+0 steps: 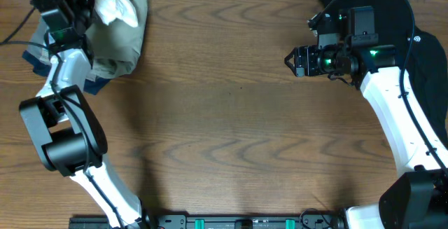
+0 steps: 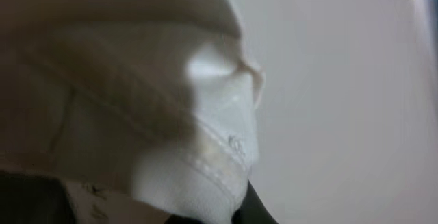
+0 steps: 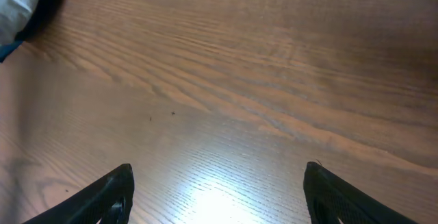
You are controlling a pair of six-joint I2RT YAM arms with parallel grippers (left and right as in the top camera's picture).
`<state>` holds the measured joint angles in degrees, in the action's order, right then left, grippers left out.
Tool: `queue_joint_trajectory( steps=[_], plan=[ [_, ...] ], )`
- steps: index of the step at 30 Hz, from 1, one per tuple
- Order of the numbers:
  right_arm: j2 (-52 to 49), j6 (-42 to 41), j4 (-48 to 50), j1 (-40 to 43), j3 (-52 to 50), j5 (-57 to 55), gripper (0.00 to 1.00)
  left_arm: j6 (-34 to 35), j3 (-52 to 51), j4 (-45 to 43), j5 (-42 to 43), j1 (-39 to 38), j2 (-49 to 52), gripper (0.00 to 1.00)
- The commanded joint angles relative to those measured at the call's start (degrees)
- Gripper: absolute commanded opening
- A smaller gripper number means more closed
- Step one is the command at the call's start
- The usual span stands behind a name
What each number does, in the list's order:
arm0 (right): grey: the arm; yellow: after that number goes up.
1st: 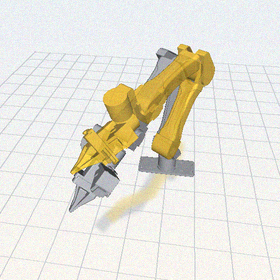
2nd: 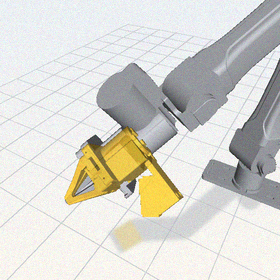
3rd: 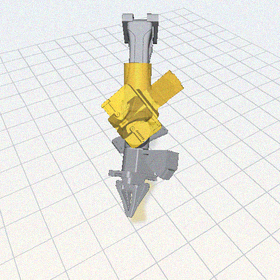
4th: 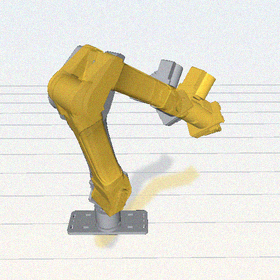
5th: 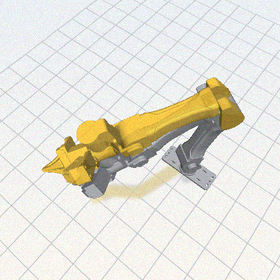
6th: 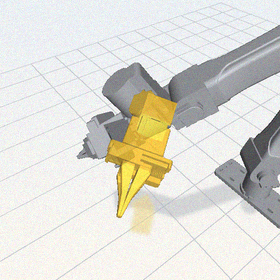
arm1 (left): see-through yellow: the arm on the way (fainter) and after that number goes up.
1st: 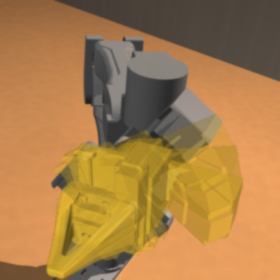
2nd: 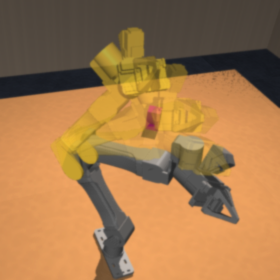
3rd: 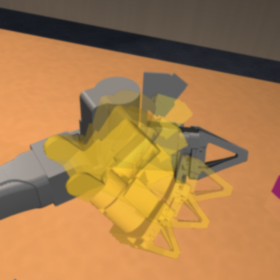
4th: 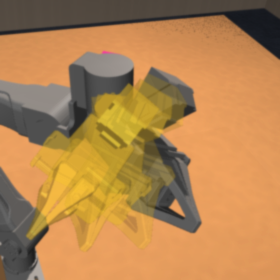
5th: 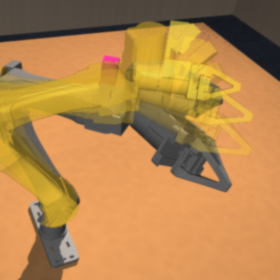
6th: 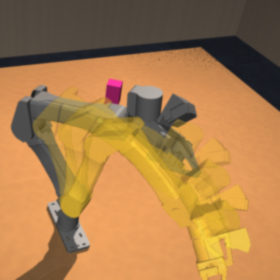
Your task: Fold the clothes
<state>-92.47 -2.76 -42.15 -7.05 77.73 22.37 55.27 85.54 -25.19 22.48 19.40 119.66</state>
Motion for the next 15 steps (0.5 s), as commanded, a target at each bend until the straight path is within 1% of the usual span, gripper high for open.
queue_joint_trajectory(
  steps=[1,6,8,9,10,11,12,13,15],
  plan=[
    [-0.5,0.09,0.2,-0.52,0.17,0.46,0.78,-1.49,1.44,4.96,8.94,2.99,-2.21,0.06],
    [-0.5,0.28,1.03,-0.52,0.17,0.13,0.78,-4.66,1.44,15.04,11.5,6.43,-3.56,0.06],
    [-0.5,0.26,1.29,-0.52,0.17,0.13,0.78,-4.68,1.44,18.58,11.65,7.56,-3.96,0.06],
    [-0.5,0.26,1.49,-0.52,0.17,0.15,0.78,-4.7,1.44,20.28,11.65,8.04,-4.0,0.09],
    [-0.5,0.26,1.66,-0.52,0.17,0.13,0.78,-5.03,1.44,22.32,11.67,8.52,-4.04,0.17],
    [-0.5,0.26,1.75,-0.52,0.17,0.15,0.78,-5.99,1.44,24.15,12.04,8.81,-4.04,0.32],
    [-0.5,0.26,1.95,-0.52,0.17,0.15,0.79,-7.89,1.44,26.14,12.85,9.09,-4.04,0.41],
    [-0.5,0.26,2.12,-0.52,0.17,0.15,0.79,-9.77,1.44,27.96,13.75,9.29,-4.04,0.48],
    [-0.5,0.24,2.34,-0.52,0.17,0.17,0.79,-14.53,1.44,32.26,15.72,9.57,-4.07,0.55]
  ],
)
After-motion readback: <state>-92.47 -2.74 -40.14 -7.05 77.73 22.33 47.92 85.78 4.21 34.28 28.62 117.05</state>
